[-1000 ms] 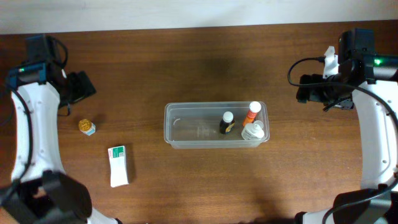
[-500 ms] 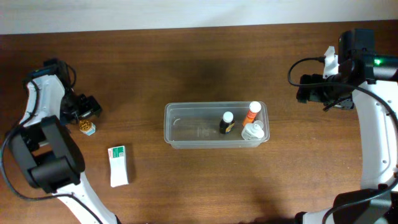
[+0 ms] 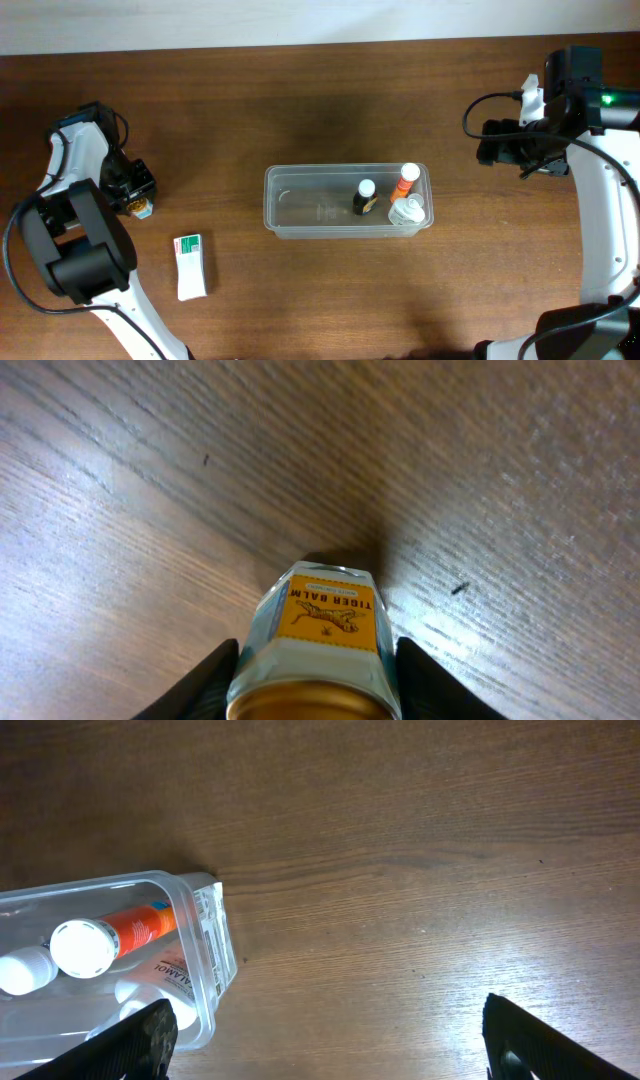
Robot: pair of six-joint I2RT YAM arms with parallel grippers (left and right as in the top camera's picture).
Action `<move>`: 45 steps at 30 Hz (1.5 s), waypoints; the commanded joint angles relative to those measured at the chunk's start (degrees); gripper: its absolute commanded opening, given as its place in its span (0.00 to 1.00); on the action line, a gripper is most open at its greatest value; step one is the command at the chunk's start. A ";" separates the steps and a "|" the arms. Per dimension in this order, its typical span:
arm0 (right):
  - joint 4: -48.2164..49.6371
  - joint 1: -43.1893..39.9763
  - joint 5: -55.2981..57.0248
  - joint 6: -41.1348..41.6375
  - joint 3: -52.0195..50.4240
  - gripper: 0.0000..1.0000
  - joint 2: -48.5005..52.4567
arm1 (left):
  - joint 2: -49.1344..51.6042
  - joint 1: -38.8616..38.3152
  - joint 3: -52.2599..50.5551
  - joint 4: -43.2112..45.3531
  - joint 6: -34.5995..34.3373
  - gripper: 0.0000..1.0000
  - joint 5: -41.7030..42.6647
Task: Pack container
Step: 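Move the left gripper to the Tiger Balm jar and grasp it, then place the Tiger Balm jar in the container with the left gripper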
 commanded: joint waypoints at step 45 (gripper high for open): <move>0.00 -0.15 -0.31 0.22 -0.20 0.90 0.09 | -8.11 -56.72 1.57 8.35 -1.46 0.33 6.16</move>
